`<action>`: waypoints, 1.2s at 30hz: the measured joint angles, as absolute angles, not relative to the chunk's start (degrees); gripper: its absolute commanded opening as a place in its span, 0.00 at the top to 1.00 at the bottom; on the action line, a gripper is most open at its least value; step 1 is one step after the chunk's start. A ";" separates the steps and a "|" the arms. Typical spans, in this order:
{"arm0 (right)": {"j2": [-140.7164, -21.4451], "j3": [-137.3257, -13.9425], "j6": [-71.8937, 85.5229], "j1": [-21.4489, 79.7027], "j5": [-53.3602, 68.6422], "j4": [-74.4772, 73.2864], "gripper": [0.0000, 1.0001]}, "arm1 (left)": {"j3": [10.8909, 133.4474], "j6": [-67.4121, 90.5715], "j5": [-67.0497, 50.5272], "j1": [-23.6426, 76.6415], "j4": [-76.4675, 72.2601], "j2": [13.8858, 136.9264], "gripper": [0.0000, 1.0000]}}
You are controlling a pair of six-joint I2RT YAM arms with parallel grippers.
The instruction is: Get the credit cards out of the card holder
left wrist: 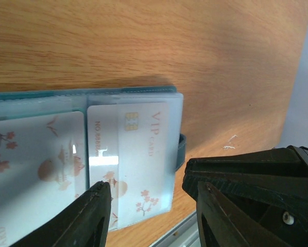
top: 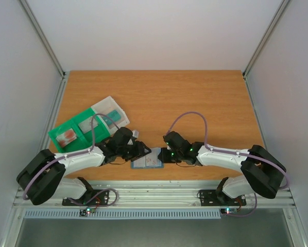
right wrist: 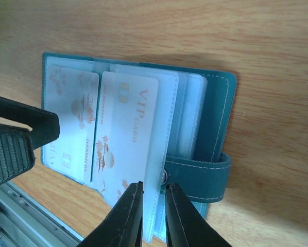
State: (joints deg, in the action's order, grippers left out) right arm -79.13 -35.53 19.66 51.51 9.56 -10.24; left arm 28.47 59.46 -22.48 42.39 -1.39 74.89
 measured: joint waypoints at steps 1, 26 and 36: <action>-79.50 -35.53 19.66 51.51 9.80 -10.13 0.84 | 28.47 59.46 -22.48 42.33 -1.39 75.16 0.54; -85.67 -36.25 19.55 51.62 11.94 -6.39 0.88 | 24.10 61.34 -22.61 40.77 -4.67 74.59 0.58; -87.24 -35.24 20.34 51.83 12.49 -2.85 0.89 | 23.11 62.52 -22.65 40.77 -7.88 76.12 0.60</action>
State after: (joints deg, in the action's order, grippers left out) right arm -87.24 -35.24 20.34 51.83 12.49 -2.85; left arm 23.11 62.52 -22.65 40.77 -7.88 76.12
